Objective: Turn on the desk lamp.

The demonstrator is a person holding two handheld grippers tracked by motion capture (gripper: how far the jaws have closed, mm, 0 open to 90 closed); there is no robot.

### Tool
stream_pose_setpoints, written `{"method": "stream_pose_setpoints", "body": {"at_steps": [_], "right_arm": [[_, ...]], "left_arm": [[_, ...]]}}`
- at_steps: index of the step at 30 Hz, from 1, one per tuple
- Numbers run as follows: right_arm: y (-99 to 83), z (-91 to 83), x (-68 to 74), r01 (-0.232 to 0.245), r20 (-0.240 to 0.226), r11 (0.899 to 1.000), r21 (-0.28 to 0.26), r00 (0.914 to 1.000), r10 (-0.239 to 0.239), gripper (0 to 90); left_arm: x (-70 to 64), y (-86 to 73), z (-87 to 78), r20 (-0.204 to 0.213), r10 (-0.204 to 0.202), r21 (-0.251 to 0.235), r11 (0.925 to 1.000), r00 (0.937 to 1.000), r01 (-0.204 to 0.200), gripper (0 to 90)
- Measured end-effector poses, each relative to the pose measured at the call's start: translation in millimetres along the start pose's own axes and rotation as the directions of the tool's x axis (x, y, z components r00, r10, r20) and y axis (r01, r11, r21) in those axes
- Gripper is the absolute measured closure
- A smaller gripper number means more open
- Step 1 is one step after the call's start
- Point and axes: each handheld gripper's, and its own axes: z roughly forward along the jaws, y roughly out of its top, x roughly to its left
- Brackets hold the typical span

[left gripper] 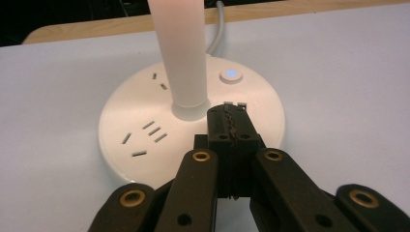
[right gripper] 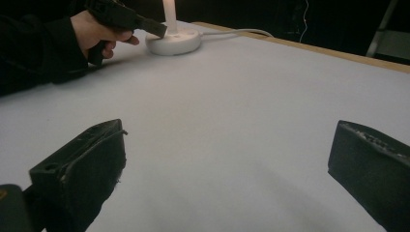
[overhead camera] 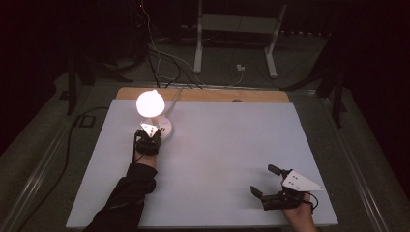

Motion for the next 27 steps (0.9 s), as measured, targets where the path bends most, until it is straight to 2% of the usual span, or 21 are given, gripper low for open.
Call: {"method": "stream_pose_setpoints", "body": {"at_steps": [2, 4, 7, 10, 16, 20, 22, 27], "right_arm": [[0.0, 0.0, -0.2, 0.001, 0.001, 1.000, 0.001, 1.0000, -0.001, 0.0], [0.2, -0.1, -0.4, 0.000, 0.000, 1.000, -0.002, 1.0000, 0.000, 0.0], [-0.1, -0.5, -0.1, 0.001, 0.000, 1.000, 0.000, 1.0000, -0.001, 0.0], [0.3, -0.6, -0.3, 0.003, 0.000, 1.000, -0.003, 1.0000, -0.003, 0.0], [0.1, -0.2, -0.6, -0.001, 0.000, 1.000, -0.002, 1.0000, 0.001, 0.0], [0.1, -0.4, -0.1, 0.002, -0.001, 1.000, 0.001, 1.0000, -0.002, 0.0], [0.1, -0.6, -0.5, -0.001, 0.000, 1.000, -0.001, 1.0000, 0.001, 0.0], [0.1, -0.8, -0.7, -0.002, 0.002, 1.000, -0.003, 1.0000, 0.002, 0.0]], "left_arm": [[-2.7, 1.3, -1.4, -0.003, 0.006, -0.006, 1.0000, 1.0000, -0.006, 83.8], [-5.7, 3.0, -4.1, -0.001, 0.008, -0.017, 0.9998, 1.0000, -0.008, 83.4], [-9.9, 3.6, -5.8, -0.014, 0.003, -0.009, 1.0000, 0.9999, -0.003, 74.1], [-11.4, 4.8, -6.6, -0.046, -0.020, 0.005, 0.9998, 0.9988, 0.020, 56.0], [-9.8, 8.3, -8.2, -0.058, -0.050, 0.015, 0.9986, 0.9970, 0.051, 32.5], [-9.4, 11.0, -9.1, -0.052, -0.053, 0.022, 0.9983, 0.9972, 0.054, 20.7], [-8.9, 12.5, -10.1, -0.040, -0.069, 0.027, 0.9972, 0.9968, 0.070, 15.6], [-8.9, 16.1, -14.9, 0.028, -0.067, 0.053, 0.9964, 0.9974, 0.065, 1.6]]}}
